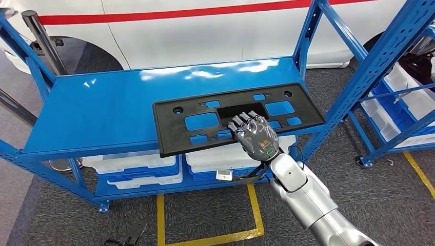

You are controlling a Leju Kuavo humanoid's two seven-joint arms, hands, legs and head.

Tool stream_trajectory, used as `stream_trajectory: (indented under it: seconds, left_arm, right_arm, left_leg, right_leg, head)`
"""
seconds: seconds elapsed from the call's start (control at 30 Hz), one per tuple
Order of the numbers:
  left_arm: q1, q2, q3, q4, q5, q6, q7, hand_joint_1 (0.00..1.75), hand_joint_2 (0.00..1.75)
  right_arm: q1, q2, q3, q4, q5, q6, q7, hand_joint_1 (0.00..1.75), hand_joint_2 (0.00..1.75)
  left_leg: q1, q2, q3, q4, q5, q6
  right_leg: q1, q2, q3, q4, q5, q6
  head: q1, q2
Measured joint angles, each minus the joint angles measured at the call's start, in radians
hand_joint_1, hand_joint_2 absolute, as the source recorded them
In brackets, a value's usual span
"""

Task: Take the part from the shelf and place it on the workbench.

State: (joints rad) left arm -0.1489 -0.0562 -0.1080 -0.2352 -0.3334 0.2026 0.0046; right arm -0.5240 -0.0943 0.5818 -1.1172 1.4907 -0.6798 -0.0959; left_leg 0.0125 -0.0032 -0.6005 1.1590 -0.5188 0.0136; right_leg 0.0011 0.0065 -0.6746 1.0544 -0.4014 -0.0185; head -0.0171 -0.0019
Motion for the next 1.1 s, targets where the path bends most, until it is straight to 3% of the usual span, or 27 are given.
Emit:
stream_trajectory:
  seconds: [0.07,0.17,0.2,0.27,0.33,0.37,0.4,0.47,0.53,0.57,0.6,0.67,0.7,0.77,0.83,0.87,0.9,0.93,1.0,1.07,1.1]
  left_arm:
    - [-0.004,0.001,0.0,0.0,-0.001,0.0,0.0,0.0,1.75]
    - [-0.006,0.001,0.0,0.0,-0.002,-0.001,0.0,0.0,1.75]
    - [-0.007,0.0,0.0,0.0,-0.002,-0.001,0.001,0.0,1.75]
    - [-0.008,-0.001,0.0,0.0,-0.003,-0.002,0.001,0.0,1.75]
    - [-0.008,-0.001,0.0,0.0,-0.005,-0.003,0.001,0.0,1.75]
    - [-0.008,-0.001,0.0,0.0,-0.008,-0.003,0.002,0.0,1.75]
    - [-0.007,-0.001,0.0,0.0,-0.01,-0.003,0.002,0.0,1.75]
    - [-0.007,-0.002,0.0,0.0,-0.014,-0.003,0.002,0.0,1.75]
    - [-0.007,-0.002,0.0,0.0,-0.015,-0.003,0.002,0.0,1.75]
    - [-0.007,-0.002,0.0,0.0,-0.015,-0.003,0.002,0.0,1.75]
    - [-0.007,-0.002,0.0,0.0,-0.015,-0.002,0.002,0.0,1.75]
    - [-0.006,-0.002,0.0,0.0,-0.015,-0.001,0.002,0.0,1.75]
    - [-0.005,-0.002,0.0,0.0,-0.015,-0.001,0.002,0.0,1.75]
    - [-0.003,-0.002,0.0,0.0,-0.014,0.0,0.003,0.0,1.75]
    - [-0.002,-0.003,0.0,0.0,-0.014,0.001,0.003,0.0,1.75]
    - [-0.002,-0.004,0.0,0.0,-0.014,0.001,0.003,0.0,1.75]
    - [-0.002,-0.004,0.0,0.0,-0.014,0.002,0.003,0.0,1.75]
    - [-0.002,-0.004,0.0,0.0,-0.014,0.002,0.003,0.0,1.75]
    - [-0.003,-0.004,0.0,0.0,-0.014,0.003,0.003,0.0,1.75]
    - [-0.006,-0.004,0.0,0.0,-0.015,0.004,0.002,0.0,1.75]
    - [-0.007,-0.004,0.0,0.0,-0.015,0.005,0.002,0.0,1.75]
  right_arm:
    - [-0.001,-0.001,0.0,-0.002,-0.002,0.0,0.0,1.75,1.75]
    - [-0.002,-0.003,0.0,-0.002,-0.002,0.0,-0.002,1.75,1.75]
    - [-0.002,-0.004,0.0,-0.002,-0.003,0.0,-0.002,1.75,1.75]
    - [-0.004,-0.006,0.0,-0.002,-0.008,0.0,-0.005,1.75,1.75]
    - [-0.004,-0.006,0.0,0.001,-0.021,0.0,-0.01,1.75,1.75]
    - [-0.004,-0.006,0.0,0.004,-0.029,0.0,-0.013,1.75,1.75]
    - [-0.003,-0.006,0.0,0.007,-0.037,0.0,-0.018,1.75,1.75]
    - [-0.003,-0.006,0.0,0.013,-0.053,0.0,-0.029,1.75,1.75]
    - [-0.004,-0.005,-0.002,0.016,-0.064,0.0,-0.037,1.75,1.75]
    - [-0.004,-0.005,-0.004,0.017,-0.069,0.0,-0.041,1.75,1.75]
    - [-0.005,-0.004,-0.008,0.019,-0.074,0.0,-0.044,1.75,1.75]
    - [-0.006,-0.003,-0.014,0.025,-0.082,0.0,-0.048,1.75,1.75]
    - [-0.008,-0.001,-0.017,0.028,-0.085,0.0,-0.051,1.75,1.75]
    - [-0.009,0.003,-0.023,0.034,-0.091,0.0,-0.056,1.75,1.75]
    - [-0.009,0.008,-0.028,0.039,-0.093,0.0,-0.061,1.75,1.75]
    - [-0.009,0.009,-0.029,0.042,-0.093,0.0,-0.062,1.75,1.75]
    - [-0.009,0.01,-0.03,0.045,-0.093,0.0,-0.063,1.75,1.75]
    - [-0.008,0.011,-0.03,0.048,-0.093,0.0,-0.063,1.75,1.75]
    - [-0.009,0.012,-0.033,0.051,-0.093,0.0,-0.064,1.75,1.75]
    - [-0.01,0.015,-0.039,0.051,-0.093,0.0,-0.064,1.75,1.75]
    - [-0.01,0.016,-0.042,0.051,-0.093,0.0,-0.064,1.75,1.75]
  left_leg:
    - [-0.011,0.0,0.068,-0.104,0.002,0.013]
    - [-0.015,0.002,0.068,-0.137,0.02,0.015]
    - [-0.012,0.004,0.065,-0.145,0.033,0.018]
    - [-0.005,0.008,0.048,-0.157,0.062,0.027]
    - [-0.005,0.009,0.019,-0.157,0.084,0.03]
    - [-0.005,0.01,0.004,-0.154,0.094,0.028]
    - [-0.004,0.011,-0.012,-0.151,0.103,0.026]
    - [-0.003,0.011,-0.043,-0.142,0.12,0.02]
    - [-0.003,0.01,-0.066,-0.132,0.135,0.01]
    - [-0.004,0.009,-0.07,-0.131,0.142,0.004]
    - [-0.004,0.009,-0.073,-0.132,0.151,-0.003]
    - [-0.003,0.008,-0.075,-0.136,0.163,-0.016]
    - [-0.002,0.007,-0.082,-0.128,0.152,-0.022]
    - [0.0,0.006,-0.11,-0.061,0.077,-0.029]
    - [0.001,0.006,-0.145,0.066,-0.018,-0.034]
    - [0.001,0.007,-0.154,0.123,-0.041,-0.036]
    - [0.001,0.007,-0.149,0.156,-0.04,-0.036]
    - [0.0,0.007,-0.128,0.156,-0.02,-0.035]
    - [-0.001,0.006,-0.036,0.054,0.021,-0.025]
    - [-0.006,0.005,0.06,-0.081,0.012,-0.015]
    - [-0.009,0.004,0.084,-0.121,0.001,-0.012]
  right_leg:
    - [0.002,-0.002,-0.007,-0.001,0.015,0.007]
    - [-0.004,-0.003,-0.01,-0.01,0.034,0.025]
    - [-0.004,-0.002,-0.014,-0.004,0.024,0.031]
    - [-0.007,-0.001,-0.037,0.061,-0.052,0.042]
    - [-0.012,-0.002,-0.067,0.182,-0.141,0.05]
    - [-0.014,-0.002,-0.072,0.23,-0.157,0.053]
    - [-0.016,-0.003,-0.063,0.251,-0.149,0.055]
    - [-0.02,-0.004,0.007,0.192,-0.101,0.057]
    - [-0.018,-0.003,0.103,0.062,-0.098,0.05]
    - [-0.015,-0.002,0.132,0.015,-0.107,0.044]
    - [-0.011,-0.001,0.143,-0.009,-0.117,0.036]
    - [-0.009,-0.002,0.135,-0.017,-0.103,0.018]
    - [-0.011,-0.004,0.128,-0.02,-0.094,0.007]
    - [-0.014,-0.007,0.105,-0.024,-0.069,-0.012]
    - [-0.011,-0.007,0.075,-0.022,-0.046,-0.019]
    - [-0.01,-0.008,0.06,-0.021,-0.035,-0.019]
    - [-0.008,-0.008,0.044,-0.019,-0.024,-0.018]
    - [-0.007,-0.008,0.027,-0.016,-0.013,-0.017]
    - [-0.005,-0.008,-0.001,-0.008,0.005,-0.013]
    - [-0.004,-0.008,-0.017,-0.003,0.021,-0.004]
    - [-0.005,-0.008,-0.018,-0.005,0.03,0.002]
  head:
    - [0.0,0.0]
    - [0.0,0.0]
    - [0.001,0.0]
    - [0.003,0.0]
    - [0.005,0.0]
    - [0.005,0.0]
    - [0.005,0.0]
    - [0.005,0.0]
    - [0.004,0.0]
    - [0.005,0.0]
    - [0.004,0.0]
    - [0.005,0.0]
    - [0.005,0.0]
    - [0.005,0.0]
    - [0.005,0.0]
    - [0.005,0.0]
    - [0.005,0.0]
    - [0.005,0.0]
    - [0.004,0.0]
    - [0.005,0.0]
    - [0.005,0.0]
